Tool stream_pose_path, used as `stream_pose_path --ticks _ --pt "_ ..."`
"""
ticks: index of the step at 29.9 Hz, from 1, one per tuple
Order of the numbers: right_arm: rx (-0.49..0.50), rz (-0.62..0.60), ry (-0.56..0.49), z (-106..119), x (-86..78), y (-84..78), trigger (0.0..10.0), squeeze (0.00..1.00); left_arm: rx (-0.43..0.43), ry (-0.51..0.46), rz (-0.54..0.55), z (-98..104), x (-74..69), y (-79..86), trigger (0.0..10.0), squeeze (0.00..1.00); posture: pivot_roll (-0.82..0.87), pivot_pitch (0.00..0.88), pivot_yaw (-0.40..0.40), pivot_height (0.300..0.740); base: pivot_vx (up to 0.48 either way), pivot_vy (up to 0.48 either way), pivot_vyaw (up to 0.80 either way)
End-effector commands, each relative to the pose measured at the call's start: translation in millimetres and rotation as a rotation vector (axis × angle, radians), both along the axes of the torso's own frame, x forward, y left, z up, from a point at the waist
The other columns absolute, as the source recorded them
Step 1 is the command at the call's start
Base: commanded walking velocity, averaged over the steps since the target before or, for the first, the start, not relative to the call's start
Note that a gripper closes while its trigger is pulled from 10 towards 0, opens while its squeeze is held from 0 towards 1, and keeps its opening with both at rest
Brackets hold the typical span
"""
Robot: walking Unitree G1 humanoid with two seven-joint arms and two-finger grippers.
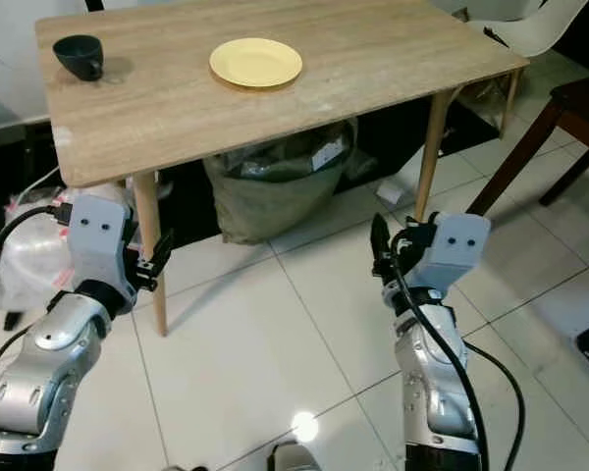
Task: Setting the table
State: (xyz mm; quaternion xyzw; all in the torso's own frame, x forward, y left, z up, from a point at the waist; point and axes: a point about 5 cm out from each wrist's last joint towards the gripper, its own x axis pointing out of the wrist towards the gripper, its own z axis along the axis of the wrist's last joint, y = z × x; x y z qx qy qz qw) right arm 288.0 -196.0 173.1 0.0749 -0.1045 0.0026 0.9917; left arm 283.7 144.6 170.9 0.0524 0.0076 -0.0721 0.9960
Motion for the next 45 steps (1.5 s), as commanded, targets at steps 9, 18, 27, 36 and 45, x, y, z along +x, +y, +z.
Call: stream_pose_path --ticks 9,18,27,36,45 --pt "0.007 -0.026 0.024 -5.8 -2.9 -6.8 10.0 0.0 0.002 0.019 -0.01 -4.0 0.1 -2.7 10.0 0.0 -0.1 0.065 0.068 0.74 0.0 0.0 -0.27" --pt "0.007 -0.029 0.022 -5.4 -3.0 -7.2 10.0 0.0 0.001 0.018 -0.014 -4.0 0.7 -3.3 10.0 0.0 -0.1 0.063 0.07 0.74 0.0 0.0 -0.36" --pt "0.006 -0.029 0.022 -5.4 -3.0 -7.3 10.0 0.0 -0.001 0.019 -0.015 -4.2 0.6 -3.7 10.0 0.0 -0.1 0.064 0.069 0.74 0.0 0.0 -0.18" --pt "-0.005 -0.027 0.019 -4.9 -3.2 -6.6 10.0 0.0 -0.003 0.02 -0.015 -4.4 0.3 -3.9 10.0 0.0 -0.1 0.065 0.068 0.74 0.0 0.0 -0.8" --pt "-0.032 -0.019 0.017 -4.7 -2.7 -4.8 10.0 0.0 -0.005 0.019 -0.014 -4.5 -0.1 -4.5 10.0 0.0 -0.1 0.065 0.065 0.74 0.0 0.0 -0.14"
